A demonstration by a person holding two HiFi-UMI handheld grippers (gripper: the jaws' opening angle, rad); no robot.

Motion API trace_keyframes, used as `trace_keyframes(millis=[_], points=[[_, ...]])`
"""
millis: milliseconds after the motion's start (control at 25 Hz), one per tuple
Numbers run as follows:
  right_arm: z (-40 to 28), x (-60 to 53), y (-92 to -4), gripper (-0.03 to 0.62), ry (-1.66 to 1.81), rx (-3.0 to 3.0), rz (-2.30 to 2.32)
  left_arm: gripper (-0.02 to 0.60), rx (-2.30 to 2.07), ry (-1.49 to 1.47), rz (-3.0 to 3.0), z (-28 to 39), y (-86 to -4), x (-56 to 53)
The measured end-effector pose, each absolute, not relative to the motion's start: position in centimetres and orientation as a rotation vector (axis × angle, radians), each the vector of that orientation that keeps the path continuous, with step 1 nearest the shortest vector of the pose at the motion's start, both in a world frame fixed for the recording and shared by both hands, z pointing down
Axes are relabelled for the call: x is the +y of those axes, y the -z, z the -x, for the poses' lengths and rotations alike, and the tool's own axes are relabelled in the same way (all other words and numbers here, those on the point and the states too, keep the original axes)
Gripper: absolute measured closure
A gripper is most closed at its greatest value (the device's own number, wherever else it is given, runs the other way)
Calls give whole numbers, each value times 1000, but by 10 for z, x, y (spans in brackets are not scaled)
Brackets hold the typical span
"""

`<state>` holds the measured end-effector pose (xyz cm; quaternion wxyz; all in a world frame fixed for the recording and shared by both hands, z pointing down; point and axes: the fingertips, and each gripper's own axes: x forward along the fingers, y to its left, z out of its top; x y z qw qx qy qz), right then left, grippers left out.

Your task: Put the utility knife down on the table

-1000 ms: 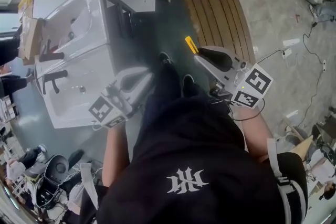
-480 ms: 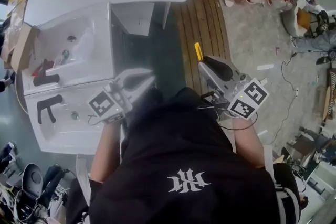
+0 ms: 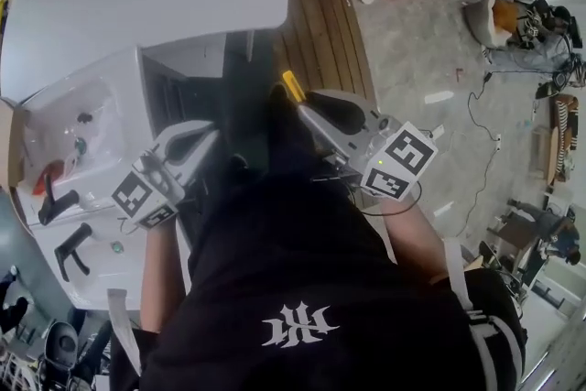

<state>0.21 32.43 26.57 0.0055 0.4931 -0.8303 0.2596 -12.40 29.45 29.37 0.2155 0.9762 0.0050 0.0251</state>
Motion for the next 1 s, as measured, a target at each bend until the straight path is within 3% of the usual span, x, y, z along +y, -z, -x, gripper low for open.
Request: trace_keyframes(millis=[440, 1000], points=[[-156, 211, -256, 539, -887, -2774, -1399, 577, -126, -154, -2749, -31, -257, 185], [-178, 72, -285, 539, -893, -2793, -1212, 577, -314, -203, -2700, -41, -278, 81]])
